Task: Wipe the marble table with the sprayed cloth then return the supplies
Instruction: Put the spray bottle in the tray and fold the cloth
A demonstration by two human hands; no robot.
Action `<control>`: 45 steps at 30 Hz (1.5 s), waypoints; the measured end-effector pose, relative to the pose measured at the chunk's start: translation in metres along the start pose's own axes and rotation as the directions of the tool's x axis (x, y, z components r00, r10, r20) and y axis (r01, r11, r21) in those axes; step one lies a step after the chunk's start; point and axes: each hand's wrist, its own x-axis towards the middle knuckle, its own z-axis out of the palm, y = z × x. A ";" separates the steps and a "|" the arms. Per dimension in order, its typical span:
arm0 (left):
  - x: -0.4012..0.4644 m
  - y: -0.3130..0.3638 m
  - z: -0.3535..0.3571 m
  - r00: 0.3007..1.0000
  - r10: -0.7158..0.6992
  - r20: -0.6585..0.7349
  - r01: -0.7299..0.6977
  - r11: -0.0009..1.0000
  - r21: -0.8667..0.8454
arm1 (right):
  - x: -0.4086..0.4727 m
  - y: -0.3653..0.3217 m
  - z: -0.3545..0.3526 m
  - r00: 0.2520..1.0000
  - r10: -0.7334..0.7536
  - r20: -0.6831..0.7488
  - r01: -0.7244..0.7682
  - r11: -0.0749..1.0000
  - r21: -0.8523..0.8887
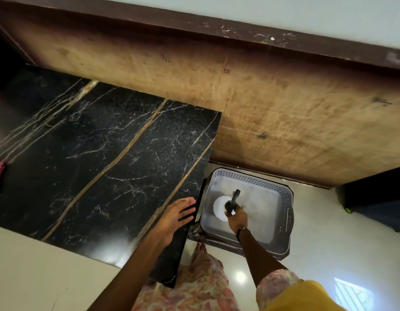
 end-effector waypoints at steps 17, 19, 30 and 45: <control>-0.030 0.001 -0.068 0.998 0.068 -0.002 -0.066 0.960 -0.271 | -0.052 -0.085 -0.005 0.797 -0.473 -0.376 0.552 0.823 0.134; -0.033 0.009 -0.094 0.996 0.087 0.009 -0.078 0.930 -0.360 | -0.068 -0.104 0.023 0.794 -0.557 -0.244 0.595 0.794 0.126; -0.079 0.042 -0.347 0.903 0.172 -0.393 -0.369 0.779 -0.507 | -0.140 -0.231 0.247 0.722 -0.556 0.411 0.574 0.813 0.091; -0.038 0.080 -0.589 0.411 0.377 -0.830 0.039 0.903 0.429 | -0.197 -0.318 0.445 0.622 -0.400 0.673 0.643 0.752 -0.148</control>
